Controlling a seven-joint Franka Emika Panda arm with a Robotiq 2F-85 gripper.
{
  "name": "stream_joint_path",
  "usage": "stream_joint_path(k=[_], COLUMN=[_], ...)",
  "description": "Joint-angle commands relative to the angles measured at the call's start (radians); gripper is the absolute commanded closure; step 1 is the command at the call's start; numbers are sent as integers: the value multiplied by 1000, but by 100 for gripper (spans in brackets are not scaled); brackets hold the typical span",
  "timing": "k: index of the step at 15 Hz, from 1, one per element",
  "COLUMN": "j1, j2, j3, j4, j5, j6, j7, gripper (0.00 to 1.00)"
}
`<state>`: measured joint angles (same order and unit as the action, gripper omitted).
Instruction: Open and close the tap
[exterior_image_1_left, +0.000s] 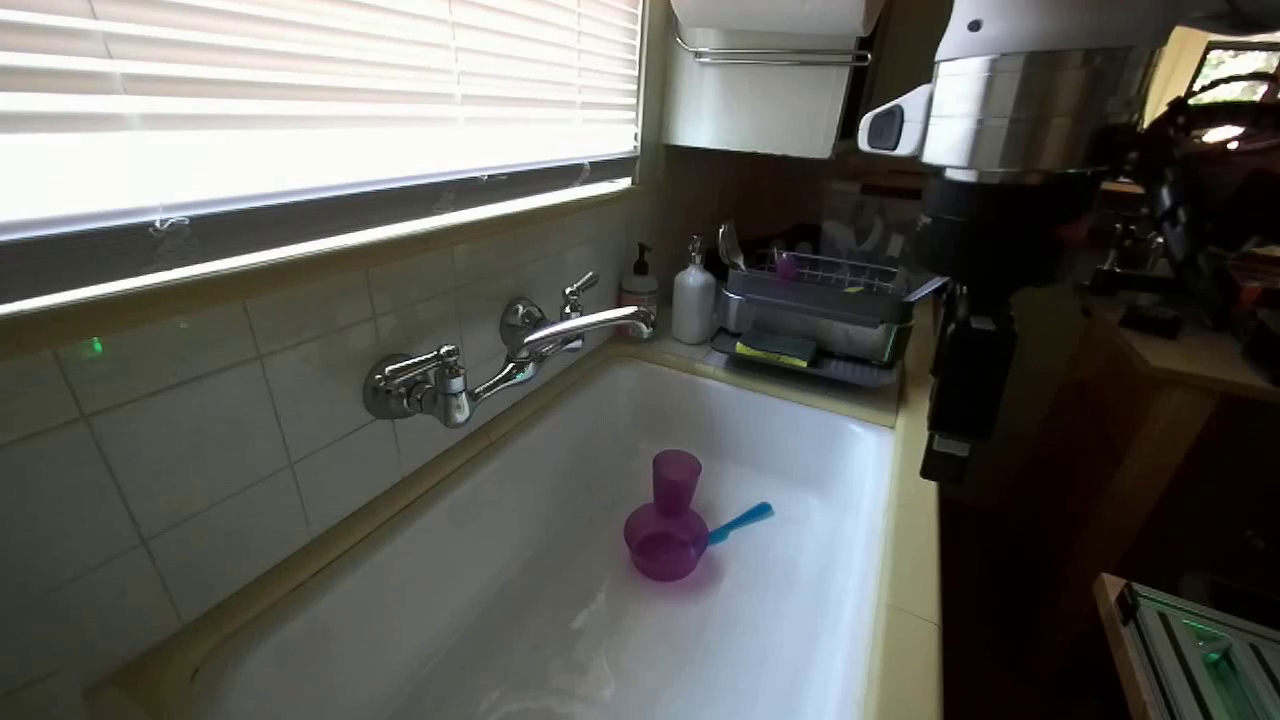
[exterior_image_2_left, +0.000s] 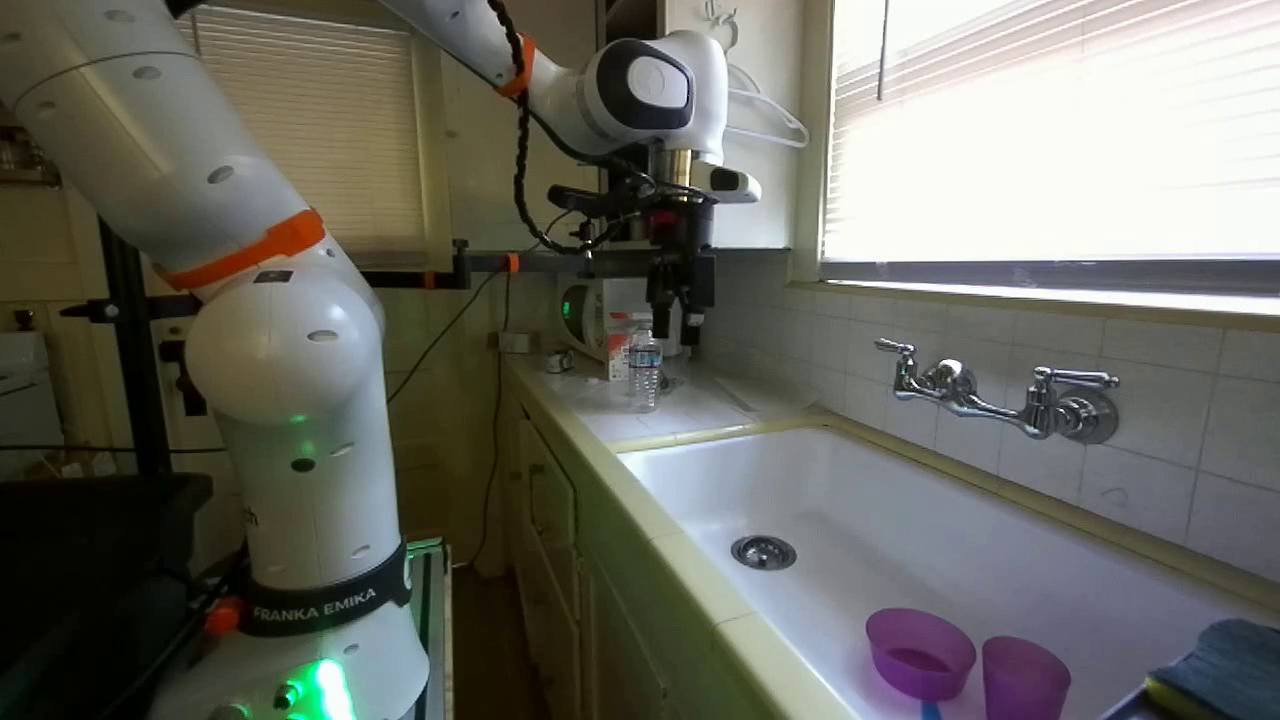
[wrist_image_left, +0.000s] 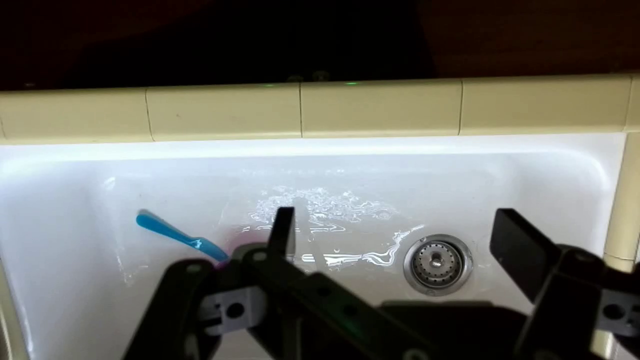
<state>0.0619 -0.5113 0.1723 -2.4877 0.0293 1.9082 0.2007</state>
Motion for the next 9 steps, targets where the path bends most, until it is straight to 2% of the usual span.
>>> stream_joint_path(k=[1,5,9], j1=[10,10,-20], j2=[1,1,20], j3=[-9,-9,-29], j4=[2,2,8], j5=[-4,-4,-22], j6=[-2,-2,35], j7=[4,4,19], gripper=[0,0,0])
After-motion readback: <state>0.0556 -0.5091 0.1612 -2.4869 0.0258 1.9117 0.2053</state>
